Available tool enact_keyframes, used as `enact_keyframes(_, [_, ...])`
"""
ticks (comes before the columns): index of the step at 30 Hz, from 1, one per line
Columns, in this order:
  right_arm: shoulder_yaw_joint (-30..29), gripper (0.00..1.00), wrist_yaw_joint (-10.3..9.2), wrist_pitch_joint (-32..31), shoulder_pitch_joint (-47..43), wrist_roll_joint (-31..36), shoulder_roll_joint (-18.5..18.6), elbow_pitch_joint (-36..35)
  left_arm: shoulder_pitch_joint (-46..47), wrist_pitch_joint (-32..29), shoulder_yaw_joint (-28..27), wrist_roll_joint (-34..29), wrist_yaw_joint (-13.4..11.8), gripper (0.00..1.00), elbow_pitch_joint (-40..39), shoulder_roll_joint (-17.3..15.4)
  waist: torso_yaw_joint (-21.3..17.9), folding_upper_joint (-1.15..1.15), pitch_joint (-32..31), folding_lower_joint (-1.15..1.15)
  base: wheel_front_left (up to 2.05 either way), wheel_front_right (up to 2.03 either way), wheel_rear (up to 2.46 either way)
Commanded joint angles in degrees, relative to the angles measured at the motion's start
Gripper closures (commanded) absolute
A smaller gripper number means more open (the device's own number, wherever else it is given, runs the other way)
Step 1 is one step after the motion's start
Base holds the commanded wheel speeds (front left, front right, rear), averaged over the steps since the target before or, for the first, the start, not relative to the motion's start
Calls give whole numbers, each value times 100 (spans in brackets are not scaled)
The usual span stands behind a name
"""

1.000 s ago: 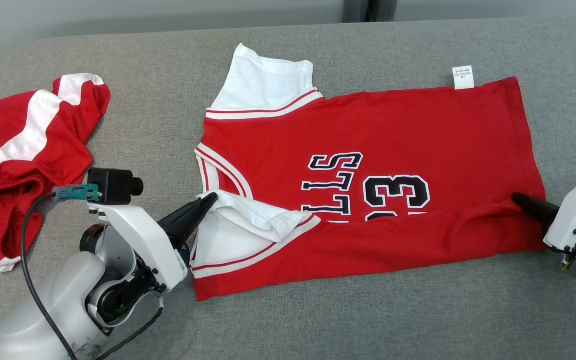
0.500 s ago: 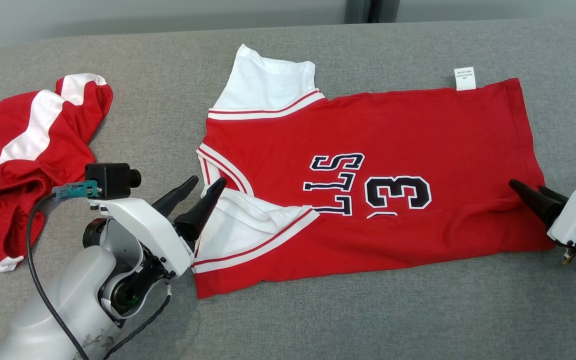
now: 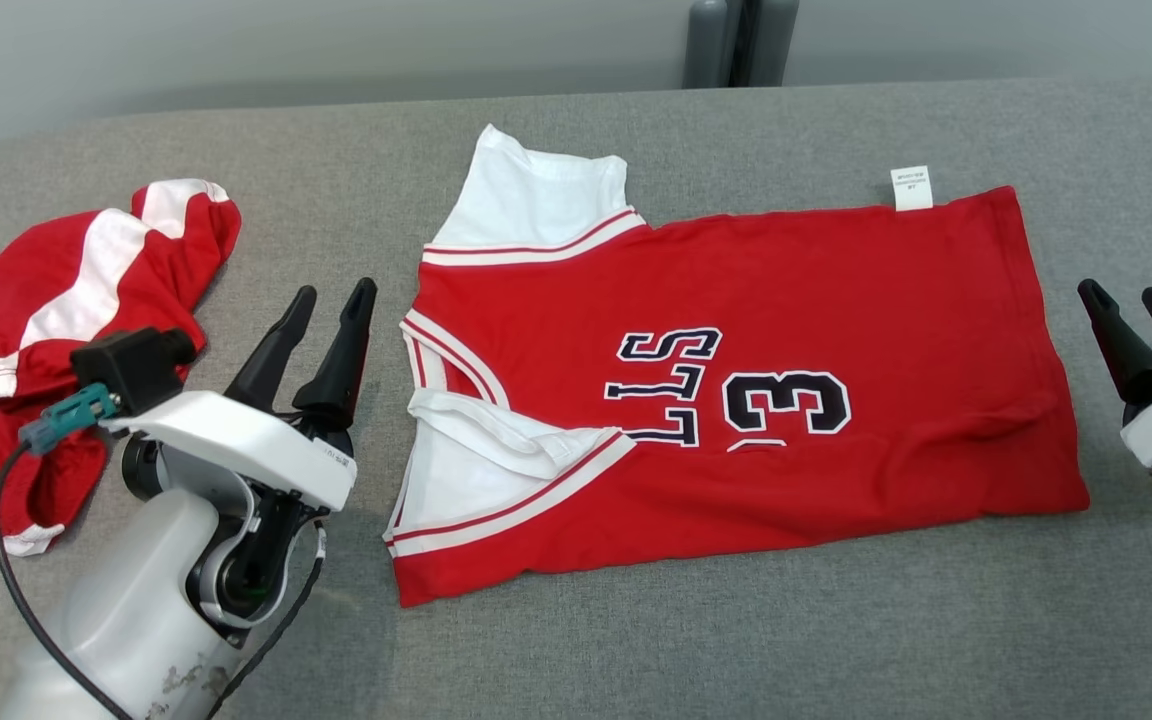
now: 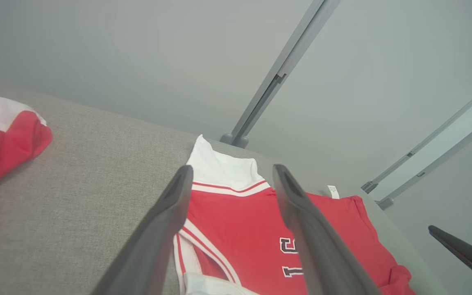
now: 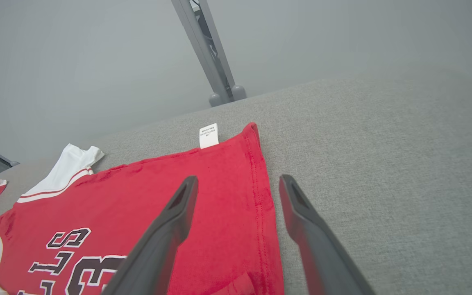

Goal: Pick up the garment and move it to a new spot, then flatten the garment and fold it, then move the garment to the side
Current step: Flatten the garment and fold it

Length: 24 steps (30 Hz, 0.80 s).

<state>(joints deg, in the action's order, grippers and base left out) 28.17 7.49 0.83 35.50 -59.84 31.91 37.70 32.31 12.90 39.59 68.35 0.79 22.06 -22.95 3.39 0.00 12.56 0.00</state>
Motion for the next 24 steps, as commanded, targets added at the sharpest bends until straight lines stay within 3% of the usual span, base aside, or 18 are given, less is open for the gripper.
enact_keyframes(1, [40, 0, 0, 236, -141, 129, 48, -51, -163, 115, -133, -60, -67, 0, -64, 34, -3, 0, -88, 0, 0, 0, 0])
enact_keyframes(9, [7, 0, 0, 1085, -431, 609, 52, -104, -746, 230, -767, -806, -305, 0, -429, 235, -8, 0, -328, 0, 0, 0, 0])
enact_keyframes(13, [-190, 0, 0, 1375, -707, 1075, -33, -174, -1276, 227, -1341, -1367, -361, 0, -669, 534, -6, 0, -478, 0, 0, 0, 0])
enact_keyframes(18, [-1063, 0, 0, 1444, -1230, 1850, -383, -616, -1927, 221, -2076, -1990, -259, 0, -893, 1030, -29, 0, -649, 0, 0, 0, 0])
enact_keyframes(24, [-2165, 0, 0, 1442, -2116, 2806, -1148, -1387, -2421, 220, -2405, -2751, -6, 0, -785, 1441, -21, 0, -744, 0, 0, 0, 0])
